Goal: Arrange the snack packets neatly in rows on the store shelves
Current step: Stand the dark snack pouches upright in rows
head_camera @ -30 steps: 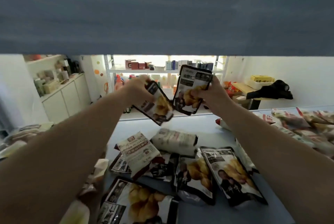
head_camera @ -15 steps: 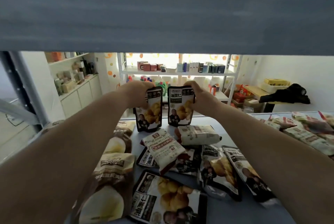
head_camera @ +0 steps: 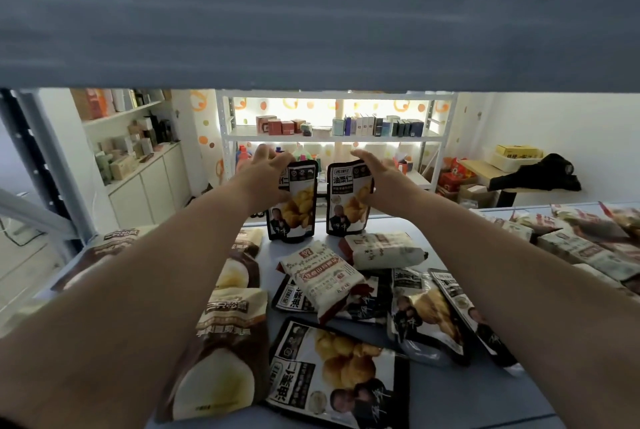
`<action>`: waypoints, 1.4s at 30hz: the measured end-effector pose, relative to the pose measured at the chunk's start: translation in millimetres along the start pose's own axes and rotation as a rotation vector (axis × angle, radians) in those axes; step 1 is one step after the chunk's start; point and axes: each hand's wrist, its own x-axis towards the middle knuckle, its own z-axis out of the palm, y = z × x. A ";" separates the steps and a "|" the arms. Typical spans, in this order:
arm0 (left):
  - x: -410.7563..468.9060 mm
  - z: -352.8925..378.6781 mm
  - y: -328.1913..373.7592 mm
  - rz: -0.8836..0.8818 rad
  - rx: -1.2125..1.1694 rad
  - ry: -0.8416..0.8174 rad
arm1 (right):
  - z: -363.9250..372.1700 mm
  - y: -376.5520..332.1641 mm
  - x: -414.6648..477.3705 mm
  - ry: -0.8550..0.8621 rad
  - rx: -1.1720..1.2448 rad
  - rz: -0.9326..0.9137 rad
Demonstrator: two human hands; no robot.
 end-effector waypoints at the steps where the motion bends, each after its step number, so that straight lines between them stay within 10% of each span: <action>1: -2.6 -0.8 1.3 0.002 0.018 0.021 | -0.5 -0.5 -2.5 0.031 0.011 0.019; 5: -26.4 -10.9 20.7 0.093 0.054 0.252 | -8.5 1.7 -30.0 0.273 0.030 -0.125; 11: -64.0 -15.6 53.9 0.119 0.188 0.165 | -12.8 18.4 -67.0 -0.394 -0.099 -0.011; 20: -28.3 -16.2 15.8 -0.134 -0.034 0.210 | -1.8 13.8 -70.4 -0.446 -0.049 0.044; 29: -26.3 -18.4 16.5 0.009 -0.117 0.099 | -7.3 5.9 -68.3 -0.520 -0.091 0.034; 34: -57.6 -31.0 41.6 0.097 -0.045 0.346 | -8.6 3.1 -76.0 -0.453 -0.093 -0.019; 39: -108.1 -11.0 87.3 0.110 -0.160 -0.383 | -28.1 13.6 -90.9 -0.278 0.046 -0.027; 42: -111.7 3.3 96.7 0.032 -0.137 -0.542 | -42.2 25.9 -98.8 -0.242 0.073 0.031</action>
